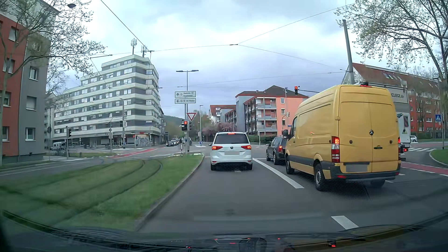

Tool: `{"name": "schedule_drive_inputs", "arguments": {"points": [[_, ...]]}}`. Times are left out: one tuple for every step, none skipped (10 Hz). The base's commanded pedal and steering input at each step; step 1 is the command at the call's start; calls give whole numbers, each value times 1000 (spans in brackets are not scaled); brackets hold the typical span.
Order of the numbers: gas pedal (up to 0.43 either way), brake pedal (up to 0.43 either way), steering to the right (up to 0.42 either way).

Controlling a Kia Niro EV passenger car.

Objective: Follow the waypoints while adhering to traffic rules and regulations

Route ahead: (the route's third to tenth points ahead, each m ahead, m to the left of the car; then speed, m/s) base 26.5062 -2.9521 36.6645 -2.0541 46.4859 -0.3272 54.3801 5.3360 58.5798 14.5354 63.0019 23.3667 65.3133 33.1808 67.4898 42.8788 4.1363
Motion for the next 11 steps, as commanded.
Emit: {"name": "schedule_drive_inputs", "arguments": {"points": [[0,134,-3],[0,146,-3],[0,152,-3],[0,159,-3],[0,165,-3],[0,177,-3],[0,183,-3],[0,195,-3],[0,201,-3],[0,201,-3],[0,201,-3]]}}
